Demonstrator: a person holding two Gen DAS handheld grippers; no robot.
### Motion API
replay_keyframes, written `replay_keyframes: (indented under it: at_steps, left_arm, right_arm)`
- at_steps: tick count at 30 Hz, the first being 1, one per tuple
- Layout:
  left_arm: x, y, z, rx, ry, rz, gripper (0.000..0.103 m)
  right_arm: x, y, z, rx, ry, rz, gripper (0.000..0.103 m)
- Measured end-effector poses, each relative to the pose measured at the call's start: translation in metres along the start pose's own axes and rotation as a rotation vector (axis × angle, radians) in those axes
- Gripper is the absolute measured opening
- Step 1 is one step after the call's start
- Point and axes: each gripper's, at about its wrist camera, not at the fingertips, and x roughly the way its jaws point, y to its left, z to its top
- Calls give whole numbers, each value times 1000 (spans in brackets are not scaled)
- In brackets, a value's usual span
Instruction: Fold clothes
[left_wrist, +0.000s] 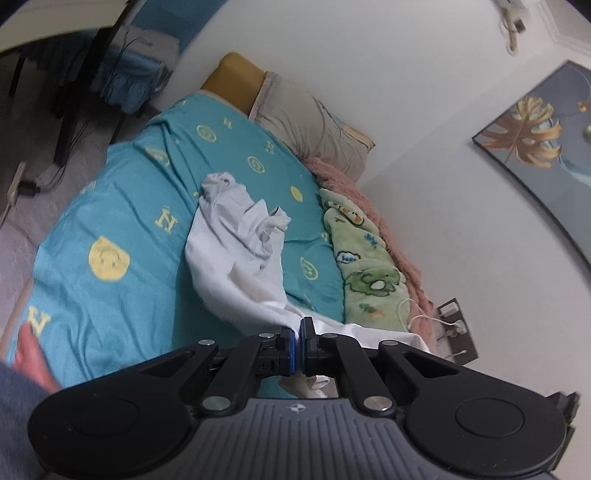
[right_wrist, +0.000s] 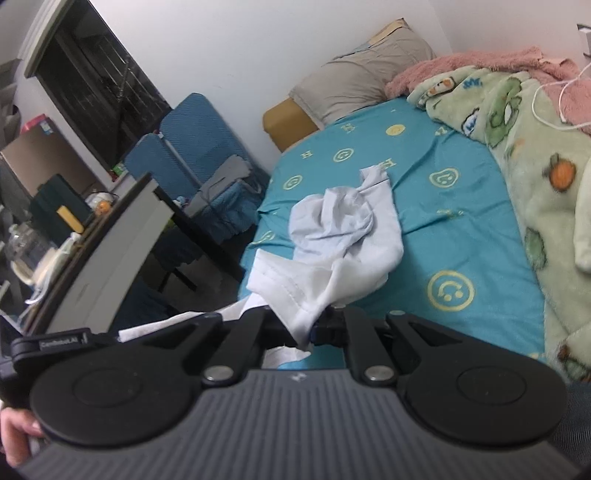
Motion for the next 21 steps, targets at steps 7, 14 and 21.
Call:
replay_keyframes:
  at_steps: [7, 14, 21]
  left_arm:
    - [97, 25, 38, 31, 21, 98, 3]
    - [210, 55, 73, 93, -8, 172, 4]
    - [310, 73, 86, 282, 22, 301, 4]
  right_arm:
    - [86, -21, 23, 4, 40, -50, 8]
    - [196, -50, 44, -37, 53, -139, 9]
    - [284, -84, 46, -94, 95, -176, 9]
